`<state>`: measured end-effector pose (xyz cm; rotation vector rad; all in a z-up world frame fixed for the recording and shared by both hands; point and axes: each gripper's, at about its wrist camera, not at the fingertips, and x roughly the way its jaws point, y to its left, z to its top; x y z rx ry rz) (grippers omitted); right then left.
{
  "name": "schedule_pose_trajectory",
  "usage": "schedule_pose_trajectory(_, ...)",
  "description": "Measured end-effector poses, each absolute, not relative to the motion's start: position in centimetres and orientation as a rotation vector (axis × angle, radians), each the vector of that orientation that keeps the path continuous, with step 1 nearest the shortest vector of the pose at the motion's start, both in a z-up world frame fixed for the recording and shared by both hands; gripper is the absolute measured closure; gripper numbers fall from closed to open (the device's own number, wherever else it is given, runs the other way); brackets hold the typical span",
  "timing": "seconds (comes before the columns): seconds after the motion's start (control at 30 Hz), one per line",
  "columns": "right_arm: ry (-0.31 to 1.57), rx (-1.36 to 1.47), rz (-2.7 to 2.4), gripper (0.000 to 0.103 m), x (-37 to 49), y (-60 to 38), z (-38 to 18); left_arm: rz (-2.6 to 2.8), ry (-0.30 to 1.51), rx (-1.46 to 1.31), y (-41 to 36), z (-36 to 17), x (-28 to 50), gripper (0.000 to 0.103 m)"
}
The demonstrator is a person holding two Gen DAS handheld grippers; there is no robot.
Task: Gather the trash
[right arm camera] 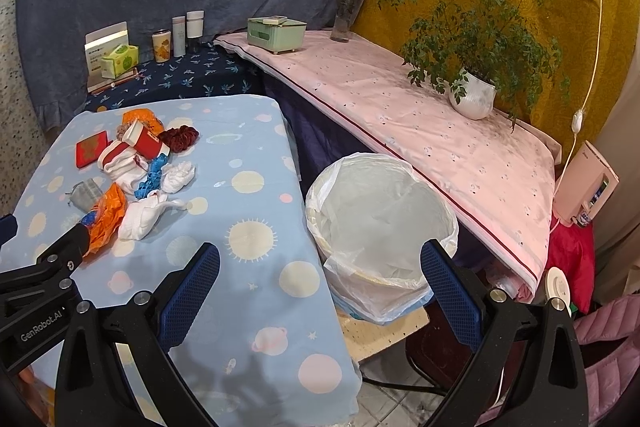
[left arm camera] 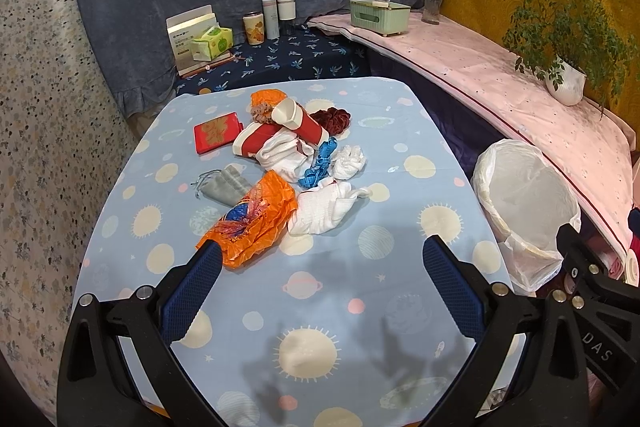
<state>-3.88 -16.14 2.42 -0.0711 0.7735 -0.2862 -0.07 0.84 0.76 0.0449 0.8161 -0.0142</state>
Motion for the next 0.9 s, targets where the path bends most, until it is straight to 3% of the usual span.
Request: schedule_pose_trajectory(0.9, 0.77, -0.077, -0.285, 0.007, -3.68, -15.89, 2.45, -0.019, 0.813, 0.037, 1.17, 1.34, 0.06, 0.007)
